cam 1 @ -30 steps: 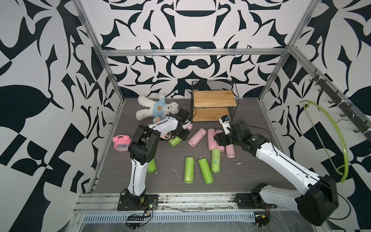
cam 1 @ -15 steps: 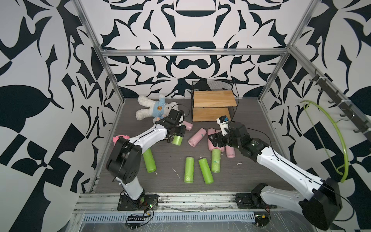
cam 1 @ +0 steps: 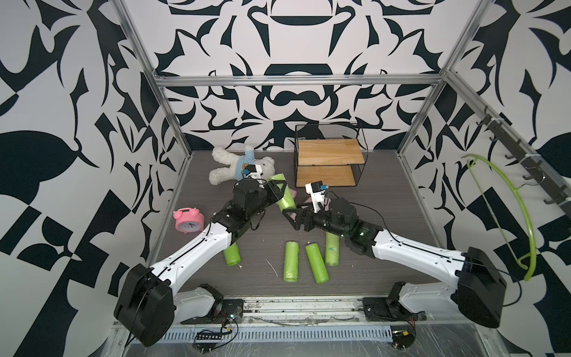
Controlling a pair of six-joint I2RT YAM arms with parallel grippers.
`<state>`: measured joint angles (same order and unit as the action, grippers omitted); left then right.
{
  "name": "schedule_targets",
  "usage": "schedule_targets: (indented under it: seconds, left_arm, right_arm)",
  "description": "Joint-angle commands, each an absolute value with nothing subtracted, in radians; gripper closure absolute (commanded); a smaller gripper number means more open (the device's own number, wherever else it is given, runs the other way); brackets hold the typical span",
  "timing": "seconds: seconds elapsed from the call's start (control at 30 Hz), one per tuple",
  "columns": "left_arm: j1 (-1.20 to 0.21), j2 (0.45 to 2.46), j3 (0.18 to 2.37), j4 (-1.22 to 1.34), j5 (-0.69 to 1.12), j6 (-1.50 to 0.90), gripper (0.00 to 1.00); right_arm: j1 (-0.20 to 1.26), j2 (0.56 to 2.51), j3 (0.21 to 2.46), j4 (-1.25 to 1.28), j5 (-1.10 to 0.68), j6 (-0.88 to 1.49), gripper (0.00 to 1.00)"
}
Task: Sort the rolls of trash bags by color and place them on the shelf
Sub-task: Pick up the roll of trash bags from the center of the board.
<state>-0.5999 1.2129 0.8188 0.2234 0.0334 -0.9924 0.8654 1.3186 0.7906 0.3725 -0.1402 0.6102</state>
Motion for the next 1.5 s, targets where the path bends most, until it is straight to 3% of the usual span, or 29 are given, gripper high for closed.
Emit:
schedule_targets:
  seconds: [0.0,0.37,0.57,0.7,0.8,1.03,1.23,1.47]
  left_arm:
    - [-0.616,1.162,0.792,0.358,0.025,-1.122,0.61]
    - [-0.617,1.136,0.776,0.346,0.058,-1.164,0.59]
    - [-0.617,1.134,0.775,0.342,0.052,-1.167,0.57]
    - [-0.616,1.134,0.777,0.334,0.049,-1.155,0.44]
    - [-0.616,1.132,0.795,0.297,0.049,-1.105,0.31]
    - [-0.607,1.104,0.855,0.163,0.015,-0.922,0.11]
    - [-0.603,1.079,0.909,0.021,-0.047,-0.759,0.1]
    - [-0.603,1.089,0.961,-0.073,-0.055,-0.627,0.1]
  right_arm:
    - [0.876,1.339,0.817,0.491,-0.112,0.635,0.11]
    - [0.876,1.339,0.852,0.465,-0.084,0.515,0.27]
    - [0.876,1.299,0.867,0.424,-0.095,0.444,0.49]
    - [0.876,1.261,0.883,0.346,-0.069,0.391,0.61]
    - [0.876,1.226,0.899,0.257,-0.038,0.347,0.63]
    - [0.796,1.156,0.994,-0.027,0.061,0.27,0.63]
    - [0.587,1.151,1.111,-0.186,0.079,0.227,0.64]
    - [0.346,1.316,1.312,-0.314,0.125,0.149,0.65]
